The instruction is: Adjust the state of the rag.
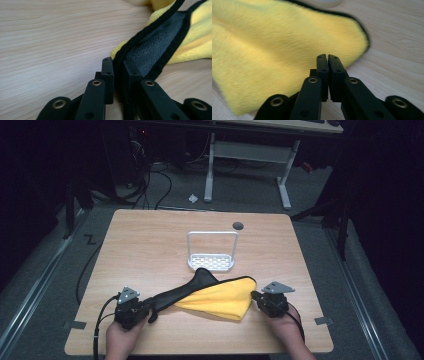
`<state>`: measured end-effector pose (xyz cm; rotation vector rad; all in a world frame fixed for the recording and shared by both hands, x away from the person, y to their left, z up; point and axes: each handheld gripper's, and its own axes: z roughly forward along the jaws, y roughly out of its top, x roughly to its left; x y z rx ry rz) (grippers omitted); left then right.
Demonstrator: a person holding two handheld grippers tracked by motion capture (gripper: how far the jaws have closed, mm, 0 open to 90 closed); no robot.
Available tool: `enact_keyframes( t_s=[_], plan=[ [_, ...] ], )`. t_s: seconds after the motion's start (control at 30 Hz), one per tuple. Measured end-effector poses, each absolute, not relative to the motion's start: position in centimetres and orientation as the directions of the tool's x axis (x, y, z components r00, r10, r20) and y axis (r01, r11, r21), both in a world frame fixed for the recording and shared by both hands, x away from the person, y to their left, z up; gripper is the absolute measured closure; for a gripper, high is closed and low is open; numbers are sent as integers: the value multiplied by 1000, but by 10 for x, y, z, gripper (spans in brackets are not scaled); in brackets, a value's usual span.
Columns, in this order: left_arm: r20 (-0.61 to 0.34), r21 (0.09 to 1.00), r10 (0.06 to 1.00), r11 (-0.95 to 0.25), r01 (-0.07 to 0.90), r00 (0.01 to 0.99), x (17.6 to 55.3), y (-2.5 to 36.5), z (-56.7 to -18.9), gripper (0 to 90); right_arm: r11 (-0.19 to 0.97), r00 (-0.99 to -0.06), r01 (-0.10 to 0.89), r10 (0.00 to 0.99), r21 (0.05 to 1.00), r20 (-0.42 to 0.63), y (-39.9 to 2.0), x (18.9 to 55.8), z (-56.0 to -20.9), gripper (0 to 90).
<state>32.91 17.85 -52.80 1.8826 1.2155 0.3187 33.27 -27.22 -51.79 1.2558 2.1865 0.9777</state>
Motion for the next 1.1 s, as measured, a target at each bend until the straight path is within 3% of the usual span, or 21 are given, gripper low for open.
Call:
enact_keyframes(
  t_s=[0.1,0.3,0.4,0.5,0.57,0.63,0.67,0.73,0.77,0.87,1.1],
  plan=[
    [-194,746,873,-165,645,448,333,188,-532,775,287,-471,577,882,765,24,-279,335,-516,778],
    [-149,801,889,-148,580,433,326,189,-521,557,216,-460,629,878,747,134,-271,346,-524,438],
    [-103,826,848,-218,519,520,320,172,-516,490,199,-440,642,887,740,143,-266,352,-528,381],
    [-71,776,815,-317,546,575,322,152,-526,390,185,-425,657,892,731,156,-264,357,-532,361],
    [-64,748,810,-348,565,583,325,145,-535,384,190,-426,652,893,734,147,-262,357,-533,377],
    [-25,753,821,-360,551,571,324,142,-536,410,213,-442,645,888,734,130,-259,356,-533,489],
    [-16,753,830,-357,553,558,324,143,-535,494,241,-455,633,885,736,101,-256,354,-533,631],
    [-30,753,837,-340,563,546,324,147,-535,669,267,-471,617,879,740,75,-253,352,-530,790],
    [-49,756,838,-325,568,544,325,150,-535,669,267,-471,617,879,740,75,-253,352,-530,790],
    [-83,755,835,-304,581,545,327,155,-534,840,261,-465,598,883,758,63,-254,350,-524,815],
    [-49,837,825,-273,474,562,325,147,-499,854,240,-414,476,910,846,-25,-265,355,-478,814]
  ],
)
